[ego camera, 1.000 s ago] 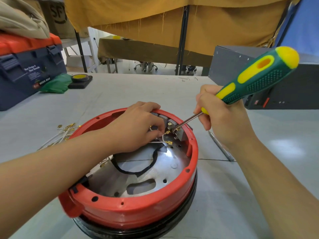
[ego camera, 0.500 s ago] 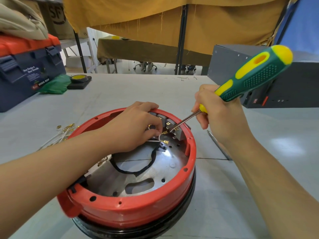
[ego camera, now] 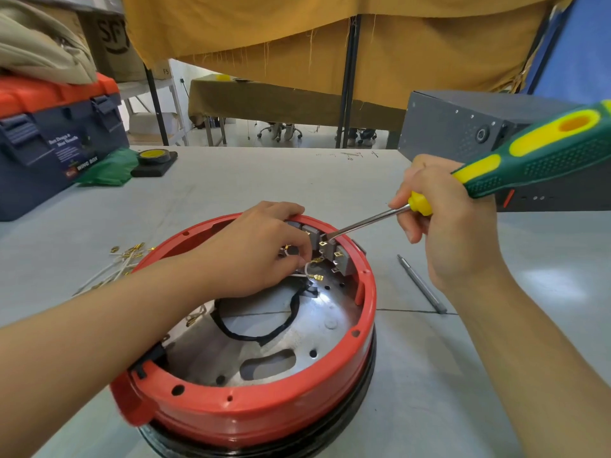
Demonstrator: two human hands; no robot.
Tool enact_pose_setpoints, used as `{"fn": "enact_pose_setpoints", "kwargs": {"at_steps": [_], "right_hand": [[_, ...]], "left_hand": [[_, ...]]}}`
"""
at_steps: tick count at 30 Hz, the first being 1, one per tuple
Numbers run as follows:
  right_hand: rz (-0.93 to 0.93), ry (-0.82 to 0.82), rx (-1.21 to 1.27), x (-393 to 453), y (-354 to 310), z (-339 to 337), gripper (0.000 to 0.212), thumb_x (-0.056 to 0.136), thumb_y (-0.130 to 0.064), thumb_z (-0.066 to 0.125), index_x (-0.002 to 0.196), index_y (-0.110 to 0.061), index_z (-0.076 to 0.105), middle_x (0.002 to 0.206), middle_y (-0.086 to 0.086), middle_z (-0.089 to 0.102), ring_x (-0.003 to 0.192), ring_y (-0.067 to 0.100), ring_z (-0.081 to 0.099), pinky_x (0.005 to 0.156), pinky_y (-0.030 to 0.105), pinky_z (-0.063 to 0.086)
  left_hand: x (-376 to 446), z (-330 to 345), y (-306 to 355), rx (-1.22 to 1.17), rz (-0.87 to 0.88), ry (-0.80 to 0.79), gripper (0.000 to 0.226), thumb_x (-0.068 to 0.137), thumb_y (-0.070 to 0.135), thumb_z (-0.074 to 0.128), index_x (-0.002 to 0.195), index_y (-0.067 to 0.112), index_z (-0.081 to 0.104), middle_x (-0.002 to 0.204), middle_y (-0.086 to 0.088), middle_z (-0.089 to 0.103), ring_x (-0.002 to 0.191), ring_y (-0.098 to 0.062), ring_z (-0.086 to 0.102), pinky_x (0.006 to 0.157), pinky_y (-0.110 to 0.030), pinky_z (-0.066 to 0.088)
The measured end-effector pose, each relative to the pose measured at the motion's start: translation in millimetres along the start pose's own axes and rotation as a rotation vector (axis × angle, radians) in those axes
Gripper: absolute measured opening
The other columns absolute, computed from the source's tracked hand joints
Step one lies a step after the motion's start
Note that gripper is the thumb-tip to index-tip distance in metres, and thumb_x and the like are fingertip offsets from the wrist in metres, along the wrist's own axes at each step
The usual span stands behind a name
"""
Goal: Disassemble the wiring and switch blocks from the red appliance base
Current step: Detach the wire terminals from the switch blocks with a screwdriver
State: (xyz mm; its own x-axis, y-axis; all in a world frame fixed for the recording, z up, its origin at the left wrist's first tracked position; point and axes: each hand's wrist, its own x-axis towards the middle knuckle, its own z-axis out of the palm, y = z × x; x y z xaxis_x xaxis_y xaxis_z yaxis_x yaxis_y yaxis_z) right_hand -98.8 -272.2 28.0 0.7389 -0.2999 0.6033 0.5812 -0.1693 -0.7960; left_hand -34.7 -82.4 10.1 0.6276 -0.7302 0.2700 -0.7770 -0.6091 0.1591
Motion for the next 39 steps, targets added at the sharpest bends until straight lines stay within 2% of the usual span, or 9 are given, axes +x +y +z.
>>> {"fn": "enact_pose_setpoints", "kwargs": {"at_steps": [6, 16, 18, 20, 22, 25, 28, 32, 39], "right_hand": [[0.003, 0.005, -0.001, -1, 0, -1, 0.037, 0.076, -0.018, 0.046, 0.039, -0.021, 0.054, 0.035, -0.001, 0.037, 0.032, 0.009, 0.033, 0.04, 0.011, 0.028], [0.027, 0.008, 0.005, -2, -1, -1, 0.034, 0.077, -0.018, 0.046, 0.043, -0.017, 0.051, 0.034, -0.007, 0.035, 0.034, 0.008, 0.034, 0.042, 0.009, 0.03], [0.036, 0.005, -0.001, -3, -1, -1, 0.032, 0.076, -0.018, 0.047, 0.044, -0.014, 0.048, 0.034, -0.007, 0.034, 0.035, 0.009, 0.034, 0.041, 0.011, 0.029], [0.05, 0.003, -0.008, -3, 0, -1, 0.03, 0.075, -0.019, 0.047, 0.045, -0.013, 0.047, 0.036, -0.008, 0.034, 0.036, 0.01, 0.034, 0.04, 0.013, 0.028], [0.061, 0.003, -0.005, -3, 0, -1, 0.03, 0.074, -0.02, 0.047, 0.045, -0.014, 0.048, 0.037, -0.007, 0.035, 0.037, 0.01, 0.034, 0.04, 0.013, 0.028], [0.069, 0.0, -0.011, -3, 0, -1, 0.03, 0.074, -0.02, 0.047, 0.044, -0.019, 0.049, 0.038, -0.005, 0.035, 0.037, 0.01, 0.034, 0.041, 0.012, 0.029], [0.062, -0.02, -0.043, -4, 0, -1, 0.027, 0.074, -0.019, 0.047, 0.048, -0.014, 0.047, 0.038, -0.006, 0.034, 0.038, 0.01, 0.034, 0.041, 0.013, 0.029], [0.059, -0.037, -0.06, -5, -1, 0, 0.028, 0.076, -0.02, 0.047, 0.053, -0.005, 0.047, 0.036, -0.006, 0.034, 0.038, 0.008, 0.033, 0.042, 0.012, 0.03], [0.059, -0.03, -0.037, -1, -6, -2, 0.031, 0.077, -0.022, 0.049, 0.049, -0.009, 0.048, 0.036, -0.011, 0.042, 0.037, 0.004, 0.037, 0.042, 0.009, 0.03]], "left_hand": [[0, -1, 1, -0.004, 0.012, -0.005, 0.012, 0.089, 0.03, 0.057, 0.094, 0.034, 0.067, 0.148, -0.001, 0.035, 0.135, -0.017, 0.031, 0.106, -0.022, 0.023], [-1, -3, 2, -0.048, 0.013, -0.012, 0.016, 0.087, 0.026, 0.059, 0.094, 0.037, 0.069, 0.149, 0.0, 0.035, 0.137, -0.011, 0.029, 0.104, -0.017, 0.023], [0, -5, 1, -0.08, 0.002, 0.012, 0.013, 0.085, 0.023, 0.06, 0.092, 0.032, 0.066, 0.142, 0.001, 0.043, 0.13, -0.006, 0.037, 0.095, -0.007, 0.028], [1, -8, 0, -0.09, -0.025, 0.044, 0.012, 0.083, 0.021, 0.061, 0.093, 0.026, 0.061, 0.134, 0.003, 0.05, 0.118, -0.003, 0.044, 0.083, 0.004, 0.027], [1, -11, -2, -0.075, -0.048, 0.06, 0.016, 0.082, 0.022, 0.061, 0.097, 0.025, 0.058, 0.127, 0.004, 0.052, 0.115, -0.005, 0.046, 0.083, -0.001, 0.029], [1, -16, -3, 0.037, -0.118, 0.052, 0.029, 0.085, 0.028, 0.055, 0.114, 0.027, 0.052, 0.122, 0.005, 0.052, 0.108, -0.013, 0.048, 0.089, -0.022, 0.038], [-4, -14, -1, 0.168, -0.201, -0.033, 0.047, 0.088, 0.032, 0.049, 0.133, 0.031, 0.039, 0.13, 0.005, 0.049, 0.112, -0.022, 0.046, 0.096, -0.036, 0.041], [-8, -8, 1, 0.216, -0.175, -0.074, 0.058, 0.091, 0.04, 0.045, 0.144, 0.034, 0.023, 0.139, 0.005, 0.04, 0.122, -0.024, 0.039, 0.103, -0.034, 0.036], [-5, -8, 3, 0.128, -0.085, -0.056, 0.057, 0.089, 0.038, 0.05, 0.142, 0.036, 0.029, 0.139, 0.006, 0.039, 0.125, -0.02, 0.037, 0.105, -0.032, 0.033]]}}
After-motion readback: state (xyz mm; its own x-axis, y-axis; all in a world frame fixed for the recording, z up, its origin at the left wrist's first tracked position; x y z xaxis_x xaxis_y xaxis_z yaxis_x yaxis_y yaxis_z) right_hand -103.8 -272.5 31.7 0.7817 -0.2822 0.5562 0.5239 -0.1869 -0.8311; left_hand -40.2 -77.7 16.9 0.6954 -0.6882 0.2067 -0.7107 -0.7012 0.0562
